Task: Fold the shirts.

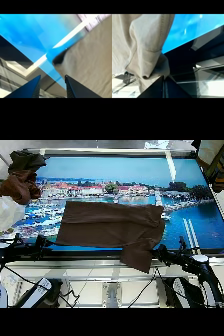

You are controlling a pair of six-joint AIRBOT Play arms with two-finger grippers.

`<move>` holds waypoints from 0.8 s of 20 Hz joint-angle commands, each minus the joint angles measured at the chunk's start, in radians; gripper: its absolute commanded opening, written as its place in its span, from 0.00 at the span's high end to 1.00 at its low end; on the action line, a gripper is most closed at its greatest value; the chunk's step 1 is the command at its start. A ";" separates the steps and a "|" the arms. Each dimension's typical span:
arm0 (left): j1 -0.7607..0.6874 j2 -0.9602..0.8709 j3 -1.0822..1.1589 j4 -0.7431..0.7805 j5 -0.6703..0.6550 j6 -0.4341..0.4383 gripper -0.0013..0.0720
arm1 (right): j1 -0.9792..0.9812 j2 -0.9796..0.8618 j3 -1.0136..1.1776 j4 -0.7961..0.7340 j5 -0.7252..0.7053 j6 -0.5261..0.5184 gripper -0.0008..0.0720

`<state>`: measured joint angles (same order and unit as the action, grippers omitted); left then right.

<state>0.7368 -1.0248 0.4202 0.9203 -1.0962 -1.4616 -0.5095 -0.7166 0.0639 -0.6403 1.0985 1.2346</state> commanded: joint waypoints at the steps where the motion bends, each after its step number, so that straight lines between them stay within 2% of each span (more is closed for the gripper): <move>1: -0.001 -0.051 -0.001 0.003 0.034 -0.021 0.51 | 0.000 0.001 0.001 0.008 -0.013 -0.003 0.95; 7: -0.002 -0.163 -0.001 -0.222 0.067 0.113 0.51 | 0.000 0.001 0.001 0.012 -0.011 -0.002 0.95; 10: -0.002 -0.196 -0.001 -0.235 0.068 0.127 0.51 | 0.000 0.001 0.001 0.019 -0.011 -0.002 0.95; 11: -0.002 -0.197 -0.001 -0.235 0.068 0.127 0.54 | 0.000 0.001 0.001 0.021 -0.011 -0.002 0.95; 13: -0.002 -0.197 -0.001 -0.236 0.076 0.127 0.97 | 0.000 0.001 0.001 0.025 -0.011 -0.002 0.95; 16: -0.002 -0.197 -0.001 -0.241 0.076 0.128 0.97 | 0.000 0.001 0.001 0.036 0.012 -0.003 0.95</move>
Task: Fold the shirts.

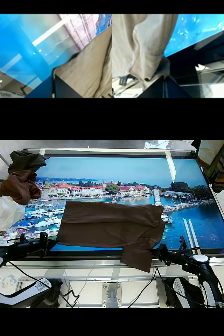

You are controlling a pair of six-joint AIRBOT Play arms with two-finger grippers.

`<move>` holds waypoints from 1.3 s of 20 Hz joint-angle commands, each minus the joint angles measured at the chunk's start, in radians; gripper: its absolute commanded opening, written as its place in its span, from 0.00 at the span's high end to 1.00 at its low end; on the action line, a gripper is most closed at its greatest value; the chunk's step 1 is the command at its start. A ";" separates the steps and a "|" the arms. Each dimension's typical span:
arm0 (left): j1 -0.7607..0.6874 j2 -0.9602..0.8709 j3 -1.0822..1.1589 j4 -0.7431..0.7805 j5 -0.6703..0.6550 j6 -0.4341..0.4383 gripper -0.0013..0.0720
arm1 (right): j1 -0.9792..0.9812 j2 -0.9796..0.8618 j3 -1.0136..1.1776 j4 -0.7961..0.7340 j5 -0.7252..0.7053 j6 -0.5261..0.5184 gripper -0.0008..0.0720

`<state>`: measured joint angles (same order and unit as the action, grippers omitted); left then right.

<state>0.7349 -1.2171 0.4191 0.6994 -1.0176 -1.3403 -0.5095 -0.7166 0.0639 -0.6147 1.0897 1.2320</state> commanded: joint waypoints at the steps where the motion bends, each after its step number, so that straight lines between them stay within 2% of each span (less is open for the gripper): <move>1: 0.000 -0.005 0.001 -0.040 -0.033 0.023 0.97 | 0.000 0.002 0.003 0.024 0.047 -0.018 0.95; 2: 0.000 -0.005 0.001 -0.089 -0.072 0.074 0.97 | 0.000 0.008 0.011 0.041 0.073 -0.050 0.95; 4: 0.000 -0.004 0.001 -0.280 -0.166 0.181 0.97 | 0.000 0.049 0.045 0.071 0.112 -0.050 0.95; 6: 0.000 -0.002 0.001 -0.531 -0.277 0.284 0.97 | -0.001 0.114 0.103 0.072 0.160 0.010 0.95; 8: 0.000 0.019 0.001 -0.710 -0.370 0.349 0.97 | -0.001 0.171 0.164 0.066 0.226 0.060 0.95; 10: 0.000 0.069 0.001 -0.803 -0.421 0.362 0.97 | -0.001 0.216 0.219 0.064 0.260 0.090 0.95; 14: 0.000 0.203 0.001 -0.831 -0.420 0.358 0.97 | -0.001 0.261 0.314 0.061 0.251 0.142 0.95; 17: -0.009 0.270 0.002 -0.821 -0.276 0.334 0.97 | -0.001 0.246 0.371 0.055 0.142 0.162 0.95; 19: -0.063 0.273 0.019 -0.722 -0.171 0.311 0.97 | 0.000 0.195 0.399 0.055 0.031 0.148 0.95; 21: -0.186 0.273 0.051 -0.609 -0.044 0.285 0.97 | 0.000 0.103 0.435 0.086 -0.023 0.072 0.95; 24: -0.419 0.263 0.121 -0.521 0.238 0.237 0.97 | 0.039 -0.084 0.502 0.195 -0.097 -0.064 0.95; 26: -0.527 0.218 0.193 -0.455 0.340 0.204 0.97 | 0.109 -0.227 0.571 0.221 -0.178 -0.126 0.95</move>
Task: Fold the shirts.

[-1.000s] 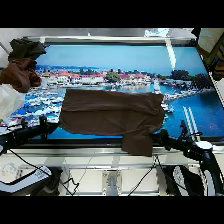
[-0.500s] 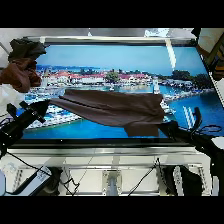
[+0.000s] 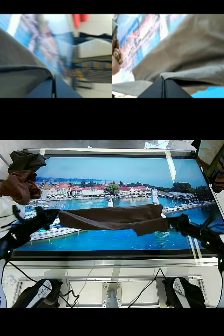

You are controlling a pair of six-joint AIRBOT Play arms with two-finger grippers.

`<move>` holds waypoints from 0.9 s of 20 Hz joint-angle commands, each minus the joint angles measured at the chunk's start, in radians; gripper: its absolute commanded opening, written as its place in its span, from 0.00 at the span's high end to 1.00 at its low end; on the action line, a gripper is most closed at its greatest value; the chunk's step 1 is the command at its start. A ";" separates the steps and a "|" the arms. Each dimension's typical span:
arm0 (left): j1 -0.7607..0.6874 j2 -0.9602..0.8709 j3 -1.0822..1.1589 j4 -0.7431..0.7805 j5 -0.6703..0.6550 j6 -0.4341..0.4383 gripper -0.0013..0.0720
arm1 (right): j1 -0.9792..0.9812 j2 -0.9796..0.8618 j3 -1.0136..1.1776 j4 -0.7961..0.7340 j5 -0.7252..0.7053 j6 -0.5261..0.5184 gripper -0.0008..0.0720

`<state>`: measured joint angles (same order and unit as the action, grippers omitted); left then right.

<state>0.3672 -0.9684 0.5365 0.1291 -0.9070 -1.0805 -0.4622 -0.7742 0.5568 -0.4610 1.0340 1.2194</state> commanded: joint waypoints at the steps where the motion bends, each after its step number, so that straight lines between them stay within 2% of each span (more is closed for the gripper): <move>1: -0.192 -0.073 0.121 0.143 0.245 -0.073 0.97 | 0.101 -0.241 0.120 0.067 -0.154 -0.133 0.95; 5: -0.219 -0.247 0.274 0.163 0.286 -0.103 0.97 | 0.200 -0.514 0.314 0.061 -0.274 -0.173 0.95; 10: -0.219 -0.371 0.322 0.193 0.331 -0.111 0.97 | 0.202 -0.727 0.464 0.006 -0.309 -0.169 0.95; 12: -0.219 -0.390 0.322 0.273 0.361 -0.165 0.97 | 0.202 -0.778 0.476 -0.003 -0.332 -0.169 0.95; 18: -0.217 -0.449 0.322 0.589 0.397 -0.417 0.97 | 0.202 -0.876 0.475 -0.011 -0.387 -0.170 0.95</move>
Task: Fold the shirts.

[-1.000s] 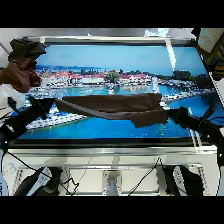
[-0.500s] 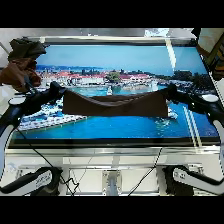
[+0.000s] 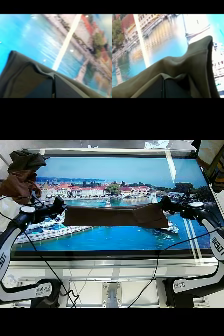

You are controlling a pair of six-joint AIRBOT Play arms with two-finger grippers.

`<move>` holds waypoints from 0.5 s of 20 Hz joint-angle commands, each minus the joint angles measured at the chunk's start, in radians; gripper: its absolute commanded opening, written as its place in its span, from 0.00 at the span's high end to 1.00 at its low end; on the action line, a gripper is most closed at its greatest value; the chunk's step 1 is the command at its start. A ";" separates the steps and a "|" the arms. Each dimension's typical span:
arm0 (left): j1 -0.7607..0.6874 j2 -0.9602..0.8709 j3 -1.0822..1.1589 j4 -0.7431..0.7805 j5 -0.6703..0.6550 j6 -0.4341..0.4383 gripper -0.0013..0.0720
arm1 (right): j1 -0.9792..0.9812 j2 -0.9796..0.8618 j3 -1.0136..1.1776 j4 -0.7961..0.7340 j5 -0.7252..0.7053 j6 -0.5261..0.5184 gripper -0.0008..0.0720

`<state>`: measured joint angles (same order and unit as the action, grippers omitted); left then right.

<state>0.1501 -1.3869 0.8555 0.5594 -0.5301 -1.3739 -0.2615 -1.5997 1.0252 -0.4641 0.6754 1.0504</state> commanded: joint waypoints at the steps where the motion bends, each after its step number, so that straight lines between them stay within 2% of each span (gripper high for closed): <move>1: 0.000 -0.040 0.003 0.176 0.018 -0.136 0.97 | 0.002 -0.063 0.007 -0.008 -0.031 -0.002 0.95; 3: 0.000 -0.049 0.003 0.173 0.008 -0.138 0.97 | 0.002 -0.072 0.007 -0.004 -0.032 -0.045 0.95; 4: 0.000 -0.048 0.005 0.163 0.007 -0.137 0.96 | 0.001 -0.071 0.008 0.017 -0.028 -0.075 0.87; 5: 0.000 -0.048 0.012 0.140 0.008 -0.132 0.73 | -0.002 -0.068 0.008 0.058 -0.015 -0.116 0.60; 6: 0.000 -0.048 0.026 0.118 0.007 -0.119 0.34 | -0.007 -0.060 0.008 0.090 0.004 -0.144 0.46; 7: 0.000 -0.045 0.047 0.105 -0.001 -0.114 0.12 | -0.014 -0.047 0.018 0.095 0.044 -0.168 0.46; 8: 0.000 -0.039 0.073 0.093 -0.016 -0.114 0.08 | -0.027 -0.031 0.033 0.089 0.096 -0.182 0.46; 10: 0.000 -0.016 0.129 0.070 -0.054 -0.105 0.09 | -0.079 0.018 0.076 0.067 0.222 -0.192 0.46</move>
<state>0.1501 -1.4197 0.9268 0.6621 -0.5423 -1.4857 -0.2981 -1.6238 1.0634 -0.4023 0.7525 0.9070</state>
